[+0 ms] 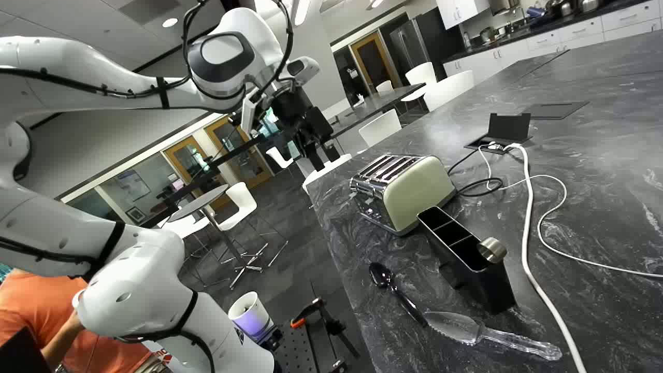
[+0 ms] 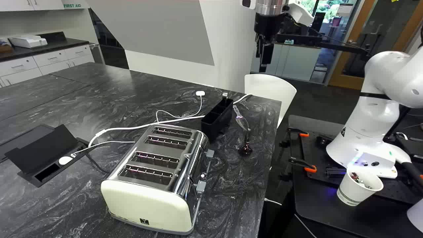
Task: Put the black spoon in the cutlery holder followed by the clear butter knife
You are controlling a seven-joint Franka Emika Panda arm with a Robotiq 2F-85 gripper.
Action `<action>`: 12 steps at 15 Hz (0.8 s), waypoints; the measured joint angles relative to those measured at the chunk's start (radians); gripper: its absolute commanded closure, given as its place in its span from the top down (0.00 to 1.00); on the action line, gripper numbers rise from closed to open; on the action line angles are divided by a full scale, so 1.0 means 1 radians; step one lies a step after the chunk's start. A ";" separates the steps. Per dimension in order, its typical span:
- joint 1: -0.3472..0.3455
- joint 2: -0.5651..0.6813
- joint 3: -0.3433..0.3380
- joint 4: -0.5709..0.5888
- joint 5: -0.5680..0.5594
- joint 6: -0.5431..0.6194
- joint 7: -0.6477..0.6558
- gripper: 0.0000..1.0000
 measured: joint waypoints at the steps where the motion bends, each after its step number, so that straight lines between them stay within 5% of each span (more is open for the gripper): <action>1: 0.000 0.000 0.000 0.000 0.000 0.000 0.000 1.00; 8: 0.003 0.001 -0.002 0.000 -0.012 0.000 0.000 1.00; 12: 0.015 0.025 -0.024 -0.028 -0.105 0.078 -0.137 1.00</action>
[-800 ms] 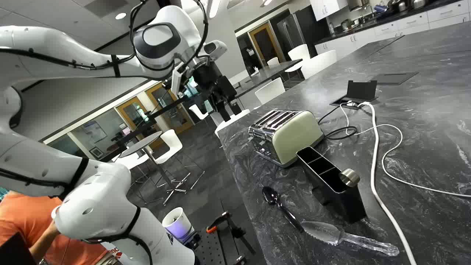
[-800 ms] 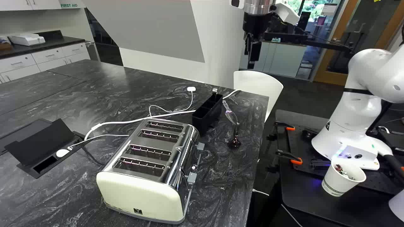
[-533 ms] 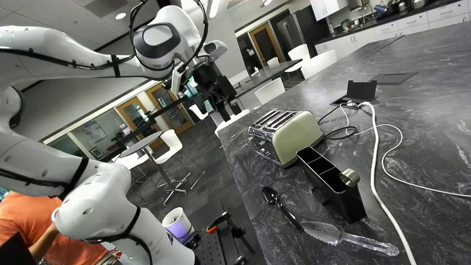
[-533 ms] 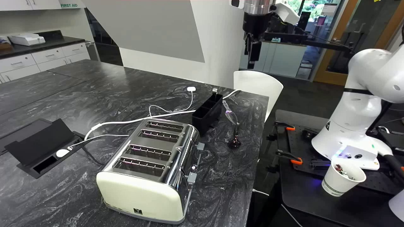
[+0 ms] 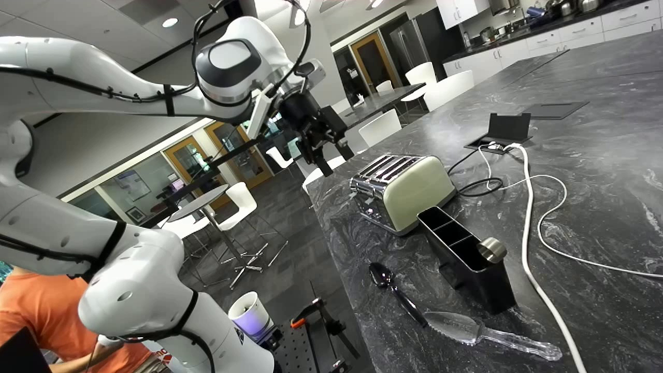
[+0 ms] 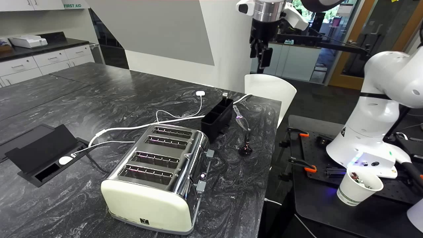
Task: Put the black spoon in the cutlery holder followed by the clear butter knife
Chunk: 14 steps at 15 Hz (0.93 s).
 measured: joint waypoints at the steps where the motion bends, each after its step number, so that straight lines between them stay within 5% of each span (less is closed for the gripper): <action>1: 0.006 0.010 -0.017 -0.020 -0.010 0.048 -0.049 1.00; 9: 0.022 0.152 -0.163 -0.214 -0.015 0.468 -0.512 1.00; 14: 0.022 0.171 -0.171 -0.287 -0.015 0.541 -0.672 1.00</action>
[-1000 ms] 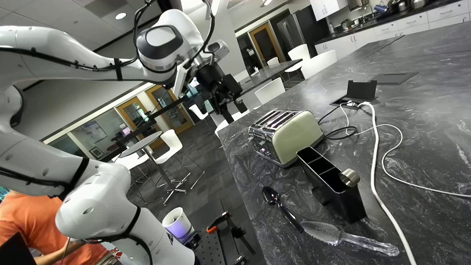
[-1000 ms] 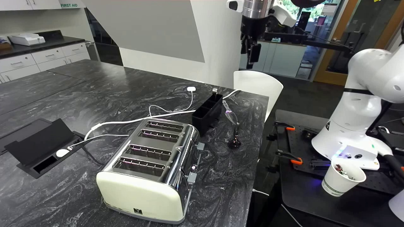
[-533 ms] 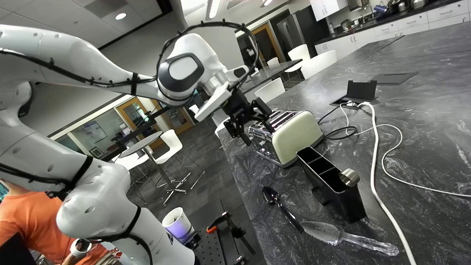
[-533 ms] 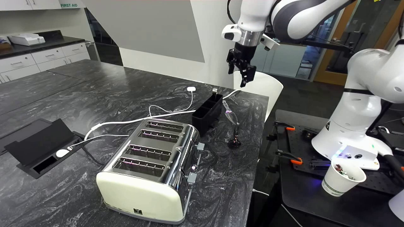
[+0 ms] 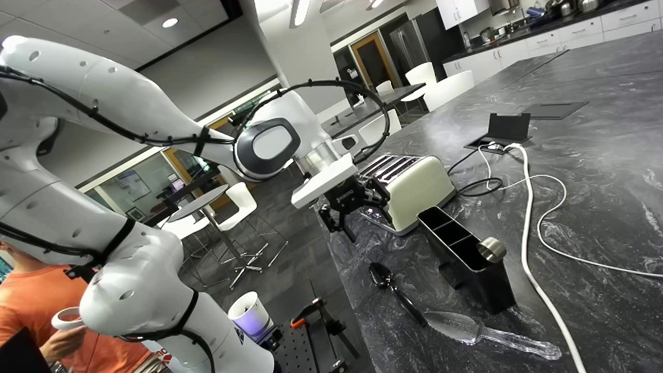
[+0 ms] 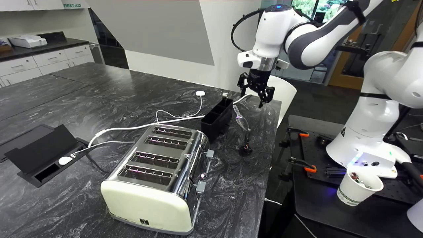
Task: Put the black spoon in the cutlery holder followed by the clear butter knife
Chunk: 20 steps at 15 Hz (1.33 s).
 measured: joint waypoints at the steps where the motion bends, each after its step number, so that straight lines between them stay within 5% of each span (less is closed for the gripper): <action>1: 0.000 0.000 0.000 0.000 0.000 0.000 -0.006 1.00; 9: 0.014 0.035 0.011 -0.041 0.008 0.062 -0.094 1.00; 14: 0.025 0.175 0.014 -0.050 0.026 0.229 -0.177 1.00; 20: 0.004 0.358 0.040 -0.048 0.186 0.328 -0.394 1.00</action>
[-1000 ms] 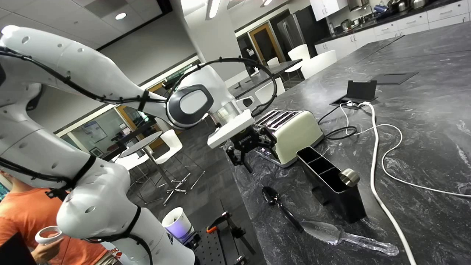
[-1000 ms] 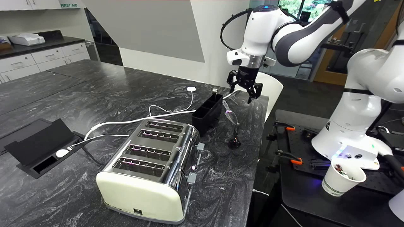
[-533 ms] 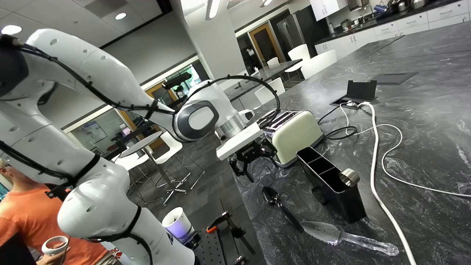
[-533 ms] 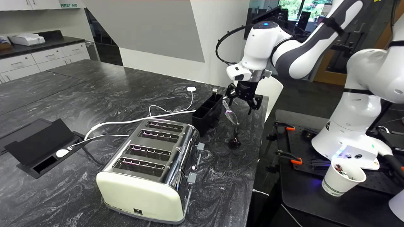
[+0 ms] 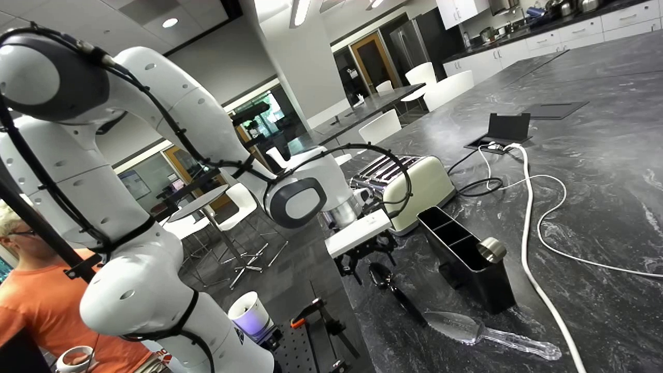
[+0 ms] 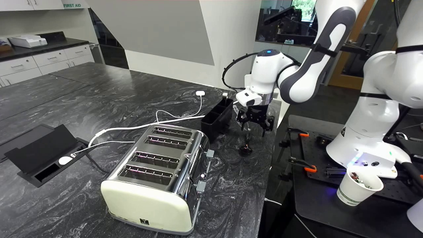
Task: Put the black spoon in the cutlery holder followed by the clear butter knife
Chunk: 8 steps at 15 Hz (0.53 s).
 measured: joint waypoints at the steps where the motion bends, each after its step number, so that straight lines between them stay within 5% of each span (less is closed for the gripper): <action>1: -0.013 0.022 0.013 0.001 0.012 0.013 -0.025 1.00; 8: -0.124 0.120 0.097 0.017 0.017 0.097 -0.092 1.00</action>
